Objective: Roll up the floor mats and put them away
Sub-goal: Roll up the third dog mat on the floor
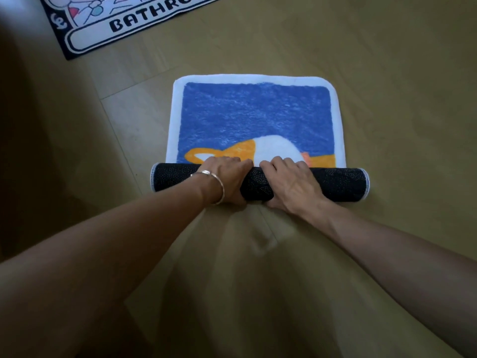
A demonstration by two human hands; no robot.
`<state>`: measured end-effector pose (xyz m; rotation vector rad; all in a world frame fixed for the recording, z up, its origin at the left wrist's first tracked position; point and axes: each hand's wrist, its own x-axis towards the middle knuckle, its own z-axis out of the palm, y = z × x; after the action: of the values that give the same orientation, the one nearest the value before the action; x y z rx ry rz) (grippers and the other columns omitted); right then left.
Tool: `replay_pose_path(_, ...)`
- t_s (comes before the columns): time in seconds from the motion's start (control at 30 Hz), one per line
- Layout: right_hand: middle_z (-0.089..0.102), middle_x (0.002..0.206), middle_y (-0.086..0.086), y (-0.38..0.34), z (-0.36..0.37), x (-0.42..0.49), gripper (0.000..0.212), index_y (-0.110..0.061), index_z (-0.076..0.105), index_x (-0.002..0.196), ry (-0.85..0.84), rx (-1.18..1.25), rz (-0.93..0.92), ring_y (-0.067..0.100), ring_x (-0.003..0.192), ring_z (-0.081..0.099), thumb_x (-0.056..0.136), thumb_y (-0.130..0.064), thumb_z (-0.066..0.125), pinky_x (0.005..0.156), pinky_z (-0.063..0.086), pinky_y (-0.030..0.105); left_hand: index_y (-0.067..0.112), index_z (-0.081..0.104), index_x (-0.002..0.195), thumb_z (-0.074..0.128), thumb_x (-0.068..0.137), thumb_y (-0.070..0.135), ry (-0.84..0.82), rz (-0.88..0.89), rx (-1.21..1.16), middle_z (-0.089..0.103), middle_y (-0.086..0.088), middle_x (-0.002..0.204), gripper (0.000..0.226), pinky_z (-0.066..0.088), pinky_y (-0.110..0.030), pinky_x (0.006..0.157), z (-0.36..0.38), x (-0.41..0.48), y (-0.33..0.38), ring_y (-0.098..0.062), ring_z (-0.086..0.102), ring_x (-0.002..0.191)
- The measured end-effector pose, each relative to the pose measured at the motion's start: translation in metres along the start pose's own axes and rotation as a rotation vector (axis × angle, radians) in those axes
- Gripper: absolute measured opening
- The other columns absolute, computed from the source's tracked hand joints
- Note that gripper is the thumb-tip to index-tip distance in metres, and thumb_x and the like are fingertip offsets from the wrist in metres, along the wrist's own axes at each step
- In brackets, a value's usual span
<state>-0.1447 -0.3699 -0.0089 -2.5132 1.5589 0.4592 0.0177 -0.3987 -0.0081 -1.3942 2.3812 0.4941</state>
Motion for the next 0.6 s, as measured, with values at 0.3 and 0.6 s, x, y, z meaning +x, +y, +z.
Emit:
replay_pose_path(0.3,0.036,0.14,0.008,0.014,-0.009,0.008,0.106,-0.022,0.019,0.147,-0.065,0.081,0.007,0.026,0.127,0.038,0.064,-0.055,0.077,0.104,0.028,0.041,0.02,0.039,0.124,0.065,0.075,0.051,0.097,-0.046,0.085,0.054,-0.007,0.114,0.063,0.041,-0.041,0.081,0.002,0.0,0.003,-0.029,0.055,0.103)
replay_pose_path(0.6,0.052,0.112,0.003,0.024,-0.018,0.023,0.061,-0.022,0.041,0.126,-0.151,0.159,0.014,0.026,0.107,0.052,0.074,-0.037,0.07,0.084,0.038,0.042,0.025,-0.002,0.15,0.073,0.058,0.067,0.118,-0.068,0.146,0.031,-0.006,0.143,0.126,0.02,-0.054,0.108,0.004,-0.006,-0.002,-0.027,0.035,0.129)
